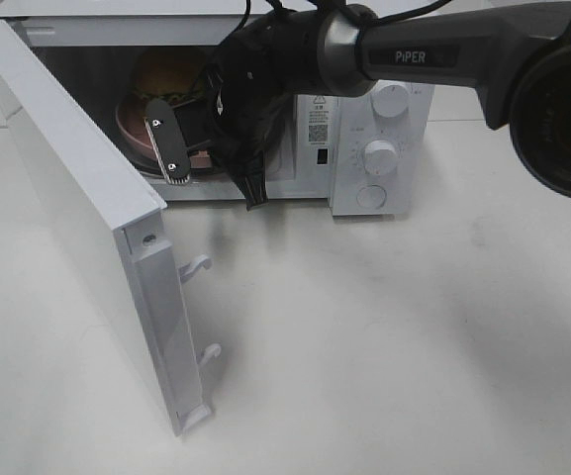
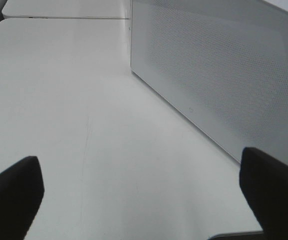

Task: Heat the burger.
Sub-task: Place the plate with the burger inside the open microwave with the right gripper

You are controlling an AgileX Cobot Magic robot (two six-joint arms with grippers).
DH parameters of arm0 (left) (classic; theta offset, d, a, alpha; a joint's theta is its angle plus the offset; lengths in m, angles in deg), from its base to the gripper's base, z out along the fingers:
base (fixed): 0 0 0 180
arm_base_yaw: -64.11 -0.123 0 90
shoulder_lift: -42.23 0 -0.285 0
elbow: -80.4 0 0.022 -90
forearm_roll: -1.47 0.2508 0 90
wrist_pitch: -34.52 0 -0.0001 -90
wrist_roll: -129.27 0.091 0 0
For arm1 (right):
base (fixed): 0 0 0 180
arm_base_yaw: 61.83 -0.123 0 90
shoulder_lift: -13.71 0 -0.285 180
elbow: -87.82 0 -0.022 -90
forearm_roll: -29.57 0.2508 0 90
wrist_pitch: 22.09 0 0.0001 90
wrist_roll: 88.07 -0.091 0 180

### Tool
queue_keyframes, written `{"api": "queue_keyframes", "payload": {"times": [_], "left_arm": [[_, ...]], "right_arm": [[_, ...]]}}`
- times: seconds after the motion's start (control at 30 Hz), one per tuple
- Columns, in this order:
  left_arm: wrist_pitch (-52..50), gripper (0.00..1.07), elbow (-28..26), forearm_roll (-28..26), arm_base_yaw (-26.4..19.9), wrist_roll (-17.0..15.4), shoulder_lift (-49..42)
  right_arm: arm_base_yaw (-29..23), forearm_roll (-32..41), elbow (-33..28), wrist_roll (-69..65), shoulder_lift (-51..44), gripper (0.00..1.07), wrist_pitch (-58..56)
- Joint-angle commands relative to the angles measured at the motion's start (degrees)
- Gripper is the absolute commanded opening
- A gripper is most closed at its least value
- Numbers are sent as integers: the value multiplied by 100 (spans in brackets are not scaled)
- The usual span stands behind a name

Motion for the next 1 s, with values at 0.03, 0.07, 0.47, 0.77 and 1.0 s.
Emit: {"api": "queue_keyframes", "payload": {"times": [0.03,0.07,0.47,0.77,1.0], "left_arm": [[-52,100,6,-34,-11,-34,-97],[-52,100,6,-34,-11,-34,-97],[-52,100,6,-34,-11,-34,-97],[-52,100,6,-34,-11,-34,-97],[-52,100,6,-34,-11,-34,-97]], "right_arm": [[46,-109,97,-103,-57,7,390],[57,-183,97,-103,-57,8,435],[103,-166,92,-498,-57,47,510],[103,-11,-115,-550,-229,50,579],[103,-11,-716,-602,-573,56,762]]}}
